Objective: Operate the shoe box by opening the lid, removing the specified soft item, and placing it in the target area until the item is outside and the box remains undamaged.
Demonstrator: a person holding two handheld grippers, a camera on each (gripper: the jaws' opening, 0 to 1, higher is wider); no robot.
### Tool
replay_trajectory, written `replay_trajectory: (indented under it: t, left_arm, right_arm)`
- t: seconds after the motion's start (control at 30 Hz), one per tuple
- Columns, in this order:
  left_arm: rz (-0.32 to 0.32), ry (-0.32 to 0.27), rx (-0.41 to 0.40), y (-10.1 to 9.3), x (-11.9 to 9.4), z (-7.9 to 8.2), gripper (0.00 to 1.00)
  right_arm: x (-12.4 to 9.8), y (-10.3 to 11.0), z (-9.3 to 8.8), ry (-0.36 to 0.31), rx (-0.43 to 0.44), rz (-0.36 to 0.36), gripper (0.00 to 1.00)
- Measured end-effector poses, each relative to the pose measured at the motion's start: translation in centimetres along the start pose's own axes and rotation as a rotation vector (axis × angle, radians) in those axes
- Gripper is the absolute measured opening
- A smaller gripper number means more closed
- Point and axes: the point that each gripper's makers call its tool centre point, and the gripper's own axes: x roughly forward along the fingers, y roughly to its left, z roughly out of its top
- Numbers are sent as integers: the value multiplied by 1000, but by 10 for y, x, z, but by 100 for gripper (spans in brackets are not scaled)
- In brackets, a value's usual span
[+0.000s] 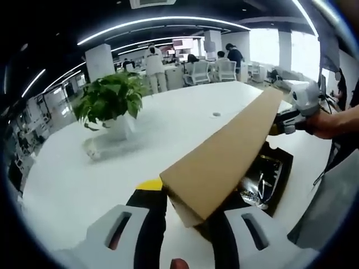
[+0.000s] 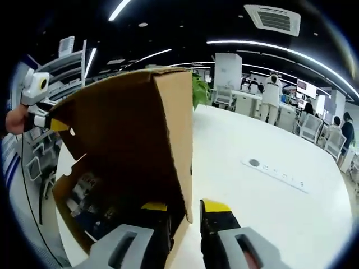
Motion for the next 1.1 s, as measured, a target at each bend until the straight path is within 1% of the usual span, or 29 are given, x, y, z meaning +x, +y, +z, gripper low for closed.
replay_trajectory:
  t: [0.03,0.1,0.13,0.27,0.33,0.37,0.43,0.53,0.7,0.97,1.03,1.1]
  left_arm:
    - [3,0,0,1,1,1,24]
    - [3,-2,-10,3,2,2,24]
    - [4,-4,-15,4,3,3,23]
    - [2,-10,-37,6,4,4,22]
    - [10,-11,-38,8,5,3,19]
    - [17,-8,-45,10,5,1,19]
    - [17,0,-64,11,7,-3,19]
    - [20,29,-73,10,8,-16,18]
    - [26,50,-95,9,8,-32,18]
    - [37,80,-120,11,11,-47,17]
    - [39,89,-131,12,13,-51,15]
    - [51,104,-152,14,14,-56,11]
  right_arm:
    - [1,-1,1,1,-4,-4,4]
    - [5,-4,3,5,-15,-11,1]
    - [6,-5,4,5,-6,-10,0]
    - [9,-8,7,6,10,-18,0]
    - [10,-8,8,9,11,-21,0]
    - [10,-8,7,11,9,-18,0]
    - [10,-8,7,12,4,-15,0]
    - [10,-7,8,15,2,-11,0]
    - [11,-8,8,23,-4,-6,0]
    - [13,-9,11,31,-2,-5,0]
    - [14,-9,12,35,-3,-7,0]
    - [15,-10,12,39,-3,-7,0]
